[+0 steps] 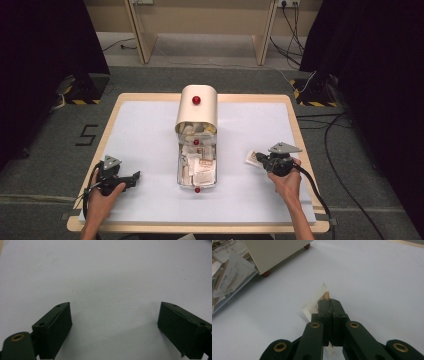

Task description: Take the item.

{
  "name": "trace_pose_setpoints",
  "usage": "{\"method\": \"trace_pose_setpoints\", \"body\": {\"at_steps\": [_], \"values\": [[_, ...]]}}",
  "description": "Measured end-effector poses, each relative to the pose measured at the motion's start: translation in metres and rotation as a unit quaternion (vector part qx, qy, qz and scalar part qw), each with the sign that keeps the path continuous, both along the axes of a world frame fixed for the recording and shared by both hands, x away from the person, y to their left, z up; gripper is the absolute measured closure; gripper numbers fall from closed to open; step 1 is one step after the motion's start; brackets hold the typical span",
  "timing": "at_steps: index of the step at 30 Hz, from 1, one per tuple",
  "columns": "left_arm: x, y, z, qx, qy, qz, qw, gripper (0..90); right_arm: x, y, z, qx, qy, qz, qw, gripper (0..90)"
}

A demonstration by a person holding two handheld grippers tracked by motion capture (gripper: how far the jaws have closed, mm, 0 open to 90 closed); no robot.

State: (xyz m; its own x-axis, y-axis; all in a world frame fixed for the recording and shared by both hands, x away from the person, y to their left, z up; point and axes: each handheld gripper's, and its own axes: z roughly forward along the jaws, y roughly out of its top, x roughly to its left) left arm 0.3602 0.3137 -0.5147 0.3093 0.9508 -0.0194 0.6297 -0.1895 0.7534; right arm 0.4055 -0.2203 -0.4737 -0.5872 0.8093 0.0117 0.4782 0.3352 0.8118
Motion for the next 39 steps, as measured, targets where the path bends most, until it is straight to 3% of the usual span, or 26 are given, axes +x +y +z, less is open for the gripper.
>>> {"method": "trace_pose_setpoints", "body": {"at_steps": [19, 39], "values": [[0.0000, 0.0000, 0.0000, 0.000, 0.000, 0.000, 1.0000, 11.3, 0.0028, 0.0028, -0.0055, -0.011, 0.011, 0.000, 0.9999, 87.4], [0.0000, 0.0000, 0.0000, 0.000, 0.000, 0.000, 1.0000, 11.3, 0.0050, -0.0048, -0.0089, -0.003, 0.017, -0.019, 0.9997, 80.5]]}}
